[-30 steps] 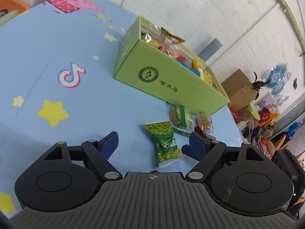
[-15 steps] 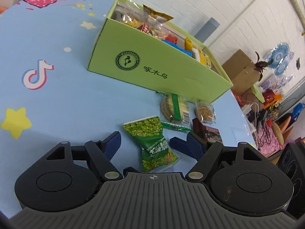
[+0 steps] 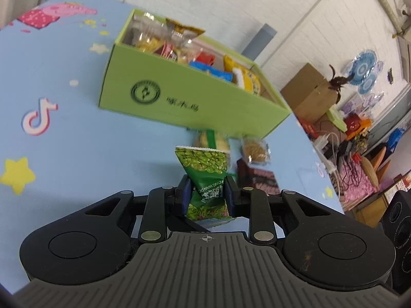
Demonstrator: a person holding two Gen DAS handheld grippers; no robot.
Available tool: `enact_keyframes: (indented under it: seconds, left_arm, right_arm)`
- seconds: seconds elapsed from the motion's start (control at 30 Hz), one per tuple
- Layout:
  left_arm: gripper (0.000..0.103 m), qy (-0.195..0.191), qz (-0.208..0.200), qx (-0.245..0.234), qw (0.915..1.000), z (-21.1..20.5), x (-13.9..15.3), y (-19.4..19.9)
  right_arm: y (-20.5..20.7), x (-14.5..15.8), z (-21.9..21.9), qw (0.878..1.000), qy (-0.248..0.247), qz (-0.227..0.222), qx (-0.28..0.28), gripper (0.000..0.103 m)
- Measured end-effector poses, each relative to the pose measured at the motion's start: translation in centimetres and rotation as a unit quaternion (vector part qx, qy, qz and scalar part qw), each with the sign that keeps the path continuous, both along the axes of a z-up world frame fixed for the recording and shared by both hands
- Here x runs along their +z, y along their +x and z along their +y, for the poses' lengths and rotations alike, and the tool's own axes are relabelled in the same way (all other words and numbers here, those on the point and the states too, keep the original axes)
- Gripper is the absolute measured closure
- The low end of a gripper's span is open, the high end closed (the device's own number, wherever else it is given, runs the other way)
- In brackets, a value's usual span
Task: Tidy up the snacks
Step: 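Carry the green pea bag into the green box and release it, then reach the left gripper to the green-striped cake packet and grasp it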
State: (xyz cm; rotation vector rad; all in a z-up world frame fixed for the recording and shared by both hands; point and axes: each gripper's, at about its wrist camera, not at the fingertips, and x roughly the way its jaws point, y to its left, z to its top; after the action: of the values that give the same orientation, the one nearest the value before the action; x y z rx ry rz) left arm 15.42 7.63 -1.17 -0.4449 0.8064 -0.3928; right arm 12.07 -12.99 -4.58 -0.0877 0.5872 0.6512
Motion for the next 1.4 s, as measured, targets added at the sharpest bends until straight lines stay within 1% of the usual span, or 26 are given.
enact_keyframes:
  seconds: [0.1, 0.2, 0.27, 0.33, 0.4, 0.47, 0.57, 0.6, 0.63, 0.7, 0.73, 0.77, 0.8, 0.83, 0.87, 0.97, 1.03, 1.07, 1.1, 1.13, 1.17, 1.23, 1.3, 1.37, 1.4]
  left_arm:
    - [0.097, 0.004, -0.036, -0.001, 0.9994, -0.1, 3.0, 1.6]
    - [0.097, 0.020, -0.067, 0.003, 0.9975, -0.5, 5.6, 4.6]
    - [0.097, 0.022, -0.074, 0.005, 0.9970, -0.7, 6.6, 7.2]
    - [0.097, 0.023, -0.073, 0.004, 0.9971, -1.0, 7.0, 10.3]
    - [0.097, 0.027, -0.066, 0.001, 0.9975, -1.3, 6.7, 13.3]
    - [0.097, 0.033, -0.050, 0.000, 0.9982, -1.5, 5.8, 15.7]
    - [0.097, 0.043, -0.012, -0.004, 0.9990, -1.9, 3.2, 18.6]
    - [0.096, 0.040, -0.005, -0.006, 0.9992, -1.9, 2.3, 19.0]
    - [0.096, 0.030, -0.006, -0.008, 0.9995, -1.6, 1.9, 19.3]
    - [0.094, 0.009, -0.002, -0.008, 0.9999, -1.2, 1.8, 19.5]
    - [0.090, 0.006, -0.008, -0.011, 0.9999, -1.1, 2.0, 19.4]
    - [0.079, 0.008, -0.018, -0.014, 0.9997, -1.1, 2.5, 19.2]
    - [0.068, 0.011, -0.029, -0.012, 0.9994, -1.1, 3.0, 18.8]
    - [0.064, 0.011, -0.045, -0.009, 0.9989, -1.0, 3.8, 18.0]
    - [0.059, 0.008, -0.065, -0.007, 0.9978, -0.8, 4.7, 16.9]
    - [0.052, -0.004, -0.104, -0.014, 0.9945, -0.3, 6.8, 13.4]
    - [0.046, -0.010, -0.119, -0.018, 0.9926, -0.1, 7.3, 11.0]
    - [0.041, -0.014, -0.125, -0.021, 0.9918, -0.1, 7.3, 9.7]
    - [0.037, -0.015, -0.121, -0.021, 0.9923, -0.4, 7.1, 8.7]
    - [0.038, -0.005, -0.108, -0.030, 0.9937, -1.1, 6.9, 8.3]
    - [0.039, 0.001, -0.104, -0.042, 0.9937, -1.6, 6.7, 7.9]
    - [0.039, 0.015, -0.083, -0.047, 0.9953, -2.8, 5.4, 7.2]
    - [0.040, 0.029, -0.063, -0.059, 0.9959, -3.7, 4.0, 7.1]
    - [0.041, 0.042, -0.032, -0.053, 0.9972, -4.1, 2.2, 7.4]
    - [0.041, 0.043, -0.023, -0.055, 0.9973, -4.2, 1.4, 7.8]
  right_arm:
    - [1.1, 2.2, -0.1, 0.999, 0.006, -0.035, 0.003, 0.042]
    - [3.9, 4.5, 0.2, 0.998, 0.006, -0.065, 0.006, 0.041]
    - [6.5, 5.7, 0.6, 0.997, 0.001, -0.076, 0.004, 0.041]
    - [9.2, 6.2, 0.9, 0.997, -0.001, -0.078, 0.000, 0.041]
    - [12.1, 6.3, 0.9, 0.998, -0.003, -0.068, -0.003, 0.041]
    - [14.7, 5.7, 1.0, 0.999, -0.007, -0.050, -0.005, 0.040]
    - [17.9, 3.8, 1.2, 1.000, -0.015, -0.013, -0.003, 0.040]
    - [18.7, 3.0, 1.2, 1.000, -0.016, 0.001, -0.001, 0.037]
    - [19.1, 2.2, 1.2, 1.000, -0.011, 0.007, 0.000, 0.034]
    - [19.5, 1.6, 0.9, 1.000, 0.001, 0.008, -0.002, 0.032]
    - [19.5, 1.6, 0.9, 1.000, 0.001, 0.006, -0.002, 0.032]
    - [19.5, 1.8, 0.8, 1.000, -0.002, 0.003, -0.002, 0.028]
    - [19.2, 2.0, 0.4, 1.000, 0.001, 0.003, 0.002, 0.020]
    - [18.5, 2.3, 0.1, 1.000, 0.005, -0.001, 0.001, 0.013]
    - [17.8, 2.8, -0.4, 1.000, 0.007, -0.012, -0.003, 0.011]
    - [14.1, 4.3, -2.4, 0.999, 0.017, -0.048, -0.012, 0.010]
    - [11.4, 4.6, -4.0, 0.997, 0.027, -0.064, -0.028, 0.010]
    - [10.2, 4.4, -4.8, 0.997, 0.032, -0.063, -0.030, 0.010]
    - [9.1, 3.9, -5.4, 0.997, 0.035, -0.057, -0.033, 0.010]
    - [8.5, 3.1, -6.1, 0.997, 0.040, -0.046, -0.037, 0.010]
    - [7.8, 2.5, -6.6, 0.998, 0.044, -0.032, -0.038, 0.010]
    - [6.8, 0.6, -6.8, 0.998, 0.045, -0.001, -0.041, 0.010]
    - [6.8, -0.8, -6.0, 0.998, 0.037, 0.019, -0.038, 0.010]
    - [7.3, -1.5, -5.3, 0.999, 0.031, 0.031, -0.030, 0.010]
    - [7.6, -1.8, -5.0, 0.999, 0.029, 0.035, -0.027, 0.010]
